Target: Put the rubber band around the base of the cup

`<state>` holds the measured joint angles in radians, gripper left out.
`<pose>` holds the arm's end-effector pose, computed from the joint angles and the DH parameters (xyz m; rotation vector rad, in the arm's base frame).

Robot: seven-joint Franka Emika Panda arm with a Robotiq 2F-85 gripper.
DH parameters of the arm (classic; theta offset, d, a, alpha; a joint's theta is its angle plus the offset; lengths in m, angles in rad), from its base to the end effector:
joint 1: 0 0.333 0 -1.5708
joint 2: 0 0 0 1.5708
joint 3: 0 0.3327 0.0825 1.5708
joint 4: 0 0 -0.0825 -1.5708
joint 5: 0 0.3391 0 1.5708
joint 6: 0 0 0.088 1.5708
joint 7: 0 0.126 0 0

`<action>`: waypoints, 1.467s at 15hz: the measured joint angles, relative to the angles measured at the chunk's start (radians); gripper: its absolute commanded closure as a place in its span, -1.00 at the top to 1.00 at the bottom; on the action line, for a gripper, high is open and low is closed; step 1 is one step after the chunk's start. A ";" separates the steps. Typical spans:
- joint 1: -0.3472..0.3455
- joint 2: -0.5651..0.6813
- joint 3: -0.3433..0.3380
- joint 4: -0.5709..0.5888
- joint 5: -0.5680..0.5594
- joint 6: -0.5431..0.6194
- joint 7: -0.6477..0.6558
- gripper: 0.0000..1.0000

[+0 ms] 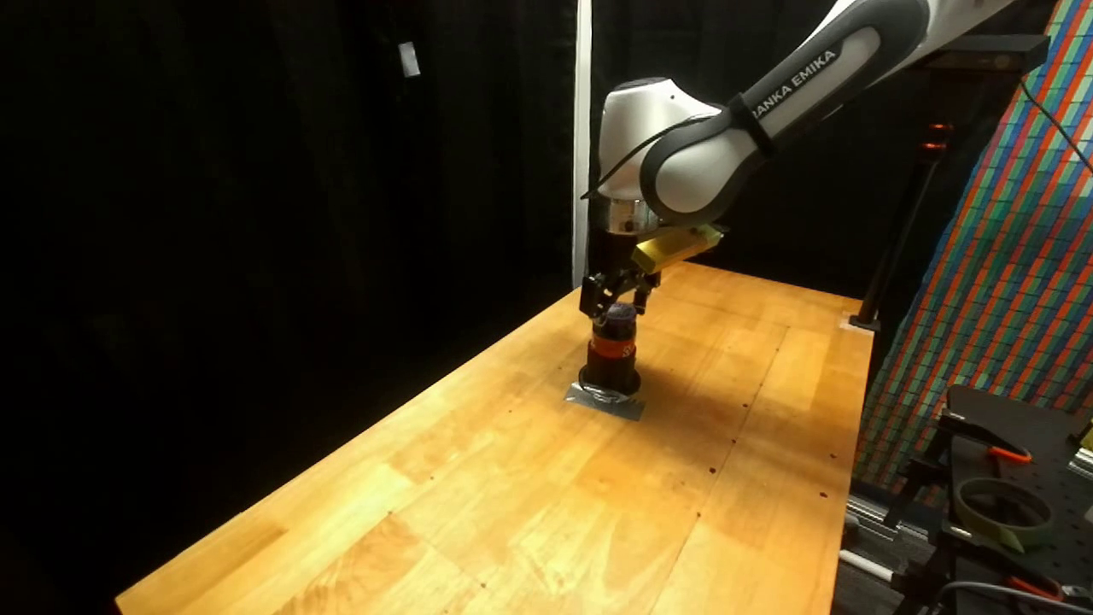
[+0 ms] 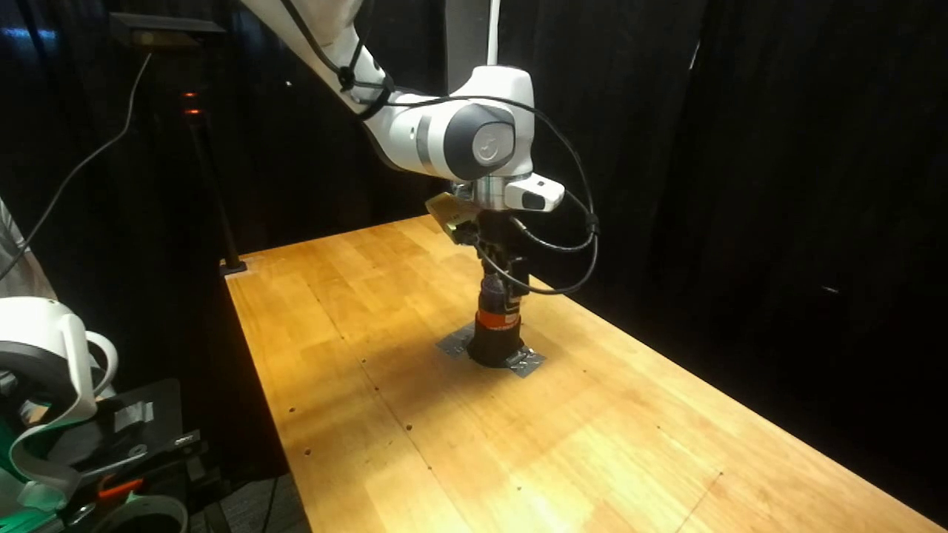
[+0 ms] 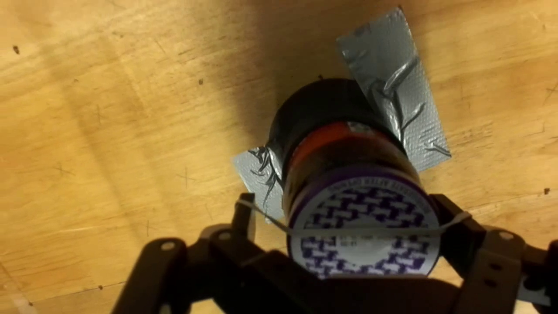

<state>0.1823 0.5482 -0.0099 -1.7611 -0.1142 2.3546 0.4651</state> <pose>0.6347 0.1081 0.2850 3.0532 -0.3253 0.1081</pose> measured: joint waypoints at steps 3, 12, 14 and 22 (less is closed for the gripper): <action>0.000 -0.041 0.016 -0.087 0.024 0.006 -0.019 1.00; 0.008 -0.131 0.019 -0.310 0.039 0.249 -0.010 -0.16; 0.028 -0.177 -0.006 -0.395 0.015 0.365 0.025 -0.47; 0.351 -0.315 -0.433 -0.694 -0.486 0.891 0.503 -1.00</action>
<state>0.5337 0.2329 -0.4427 -2.4550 -0.5997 3.2458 0.9684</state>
